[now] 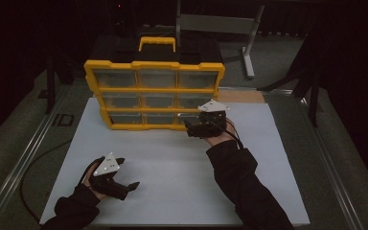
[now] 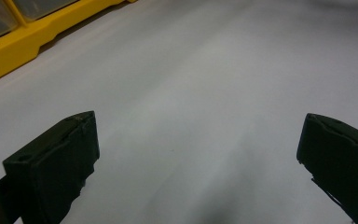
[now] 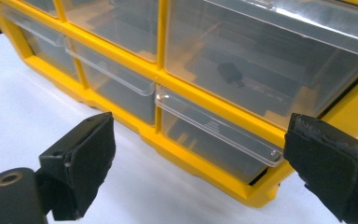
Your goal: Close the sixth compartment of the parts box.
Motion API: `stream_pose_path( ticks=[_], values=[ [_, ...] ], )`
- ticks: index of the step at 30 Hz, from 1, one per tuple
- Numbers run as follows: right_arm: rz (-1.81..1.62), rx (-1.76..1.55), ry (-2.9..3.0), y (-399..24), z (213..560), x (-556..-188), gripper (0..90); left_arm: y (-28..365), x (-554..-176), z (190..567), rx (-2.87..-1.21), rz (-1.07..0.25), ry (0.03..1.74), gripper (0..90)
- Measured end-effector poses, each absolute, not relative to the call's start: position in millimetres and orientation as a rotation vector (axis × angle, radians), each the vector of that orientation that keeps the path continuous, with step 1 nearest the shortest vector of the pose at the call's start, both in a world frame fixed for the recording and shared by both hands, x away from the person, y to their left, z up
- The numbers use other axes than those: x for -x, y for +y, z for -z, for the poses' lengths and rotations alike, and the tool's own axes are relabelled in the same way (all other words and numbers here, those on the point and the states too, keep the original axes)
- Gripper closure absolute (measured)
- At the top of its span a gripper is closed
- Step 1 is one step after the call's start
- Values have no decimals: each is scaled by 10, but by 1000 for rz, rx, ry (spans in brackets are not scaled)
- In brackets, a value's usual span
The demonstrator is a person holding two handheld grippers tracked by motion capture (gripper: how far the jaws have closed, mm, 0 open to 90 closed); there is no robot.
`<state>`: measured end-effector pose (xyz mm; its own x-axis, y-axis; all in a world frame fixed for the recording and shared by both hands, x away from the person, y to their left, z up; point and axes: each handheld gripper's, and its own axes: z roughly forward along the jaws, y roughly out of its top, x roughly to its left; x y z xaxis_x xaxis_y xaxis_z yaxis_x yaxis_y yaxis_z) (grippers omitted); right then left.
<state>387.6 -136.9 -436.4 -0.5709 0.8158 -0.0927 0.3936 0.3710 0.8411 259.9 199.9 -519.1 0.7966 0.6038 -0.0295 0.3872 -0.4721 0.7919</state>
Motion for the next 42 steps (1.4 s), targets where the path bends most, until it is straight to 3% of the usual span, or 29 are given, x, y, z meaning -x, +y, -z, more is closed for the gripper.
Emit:
stream_pose_path(
  ticks=[18,42],
  values=[
    [-1238,-924,2163,-1441,4403,-3630,90,1997,-2594,5194,-2128,-320,722,3],
    [-1382,-845,2268,-2296,5007,-2907,91,1996,-2571,5188,-2123,-322,717,3]
  ],
)
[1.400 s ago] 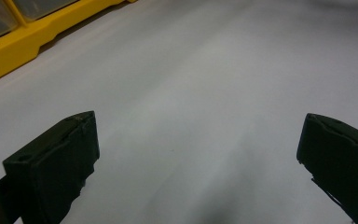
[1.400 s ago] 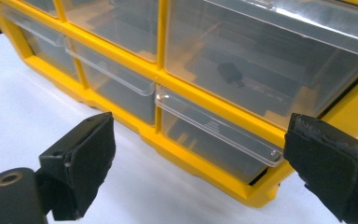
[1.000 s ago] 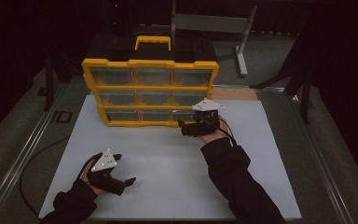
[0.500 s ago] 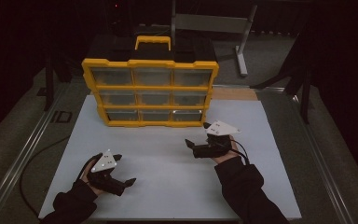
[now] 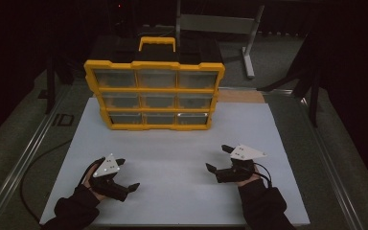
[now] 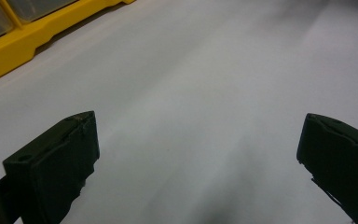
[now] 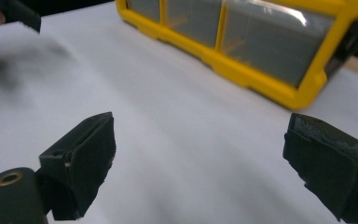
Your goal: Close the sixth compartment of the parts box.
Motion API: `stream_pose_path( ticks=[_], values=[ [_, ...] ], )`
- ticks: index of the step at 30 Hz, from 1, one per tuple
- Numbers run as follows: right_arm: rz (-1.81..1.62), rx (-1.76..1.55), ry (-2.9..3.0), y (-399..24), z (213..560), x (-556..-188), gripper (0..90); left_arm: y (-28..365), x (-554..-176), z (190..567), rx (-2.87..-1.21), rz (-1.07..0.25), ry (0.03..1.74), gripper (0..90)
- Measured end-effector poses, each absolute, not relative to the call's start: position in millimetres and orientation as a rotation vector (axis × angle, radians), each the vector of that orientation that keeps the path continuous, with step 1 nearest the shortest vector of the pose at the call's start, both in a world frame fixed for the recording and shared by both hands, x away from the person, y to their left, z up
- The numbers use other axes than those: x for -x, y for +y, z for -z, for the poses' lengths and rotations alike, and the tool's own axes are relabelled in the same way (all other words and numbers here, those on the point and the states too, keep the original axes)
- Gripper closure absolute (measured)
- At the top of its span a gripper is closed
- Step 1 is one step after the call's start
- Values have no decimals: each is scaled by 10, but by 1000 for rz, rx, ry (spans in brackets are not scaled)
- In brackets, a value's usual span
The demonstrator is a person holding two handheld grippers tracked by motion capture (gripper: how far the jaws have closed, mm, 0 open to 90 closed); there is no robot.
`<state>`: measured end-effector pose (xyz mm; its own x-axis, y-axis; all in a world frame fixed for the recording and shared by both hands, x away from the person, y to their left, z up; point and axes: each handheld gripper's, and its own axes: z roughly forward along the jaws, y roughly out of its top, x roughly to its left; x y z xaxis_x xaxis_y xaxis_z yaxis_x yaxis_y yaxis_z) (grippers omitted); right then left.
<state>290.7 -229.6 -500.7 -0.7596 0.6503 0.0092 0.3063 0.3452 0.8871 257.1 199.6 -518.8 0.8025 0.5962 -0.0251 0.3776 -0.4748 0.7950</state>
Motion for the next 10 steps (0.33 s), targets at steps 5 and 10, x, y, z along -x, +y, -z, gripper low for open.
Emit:
stream_pose_path(
  ticks=[5,10],
  values=[
    [-1354,-871,2294,-2487,5138,-2778,92,1999,-2574,5188,-2124,-318,719,3],
    [-1308,-907,2277,-2657,5226,-2701,92,1986,-2573,5191,-2123,-318,717,3]
  ],
)
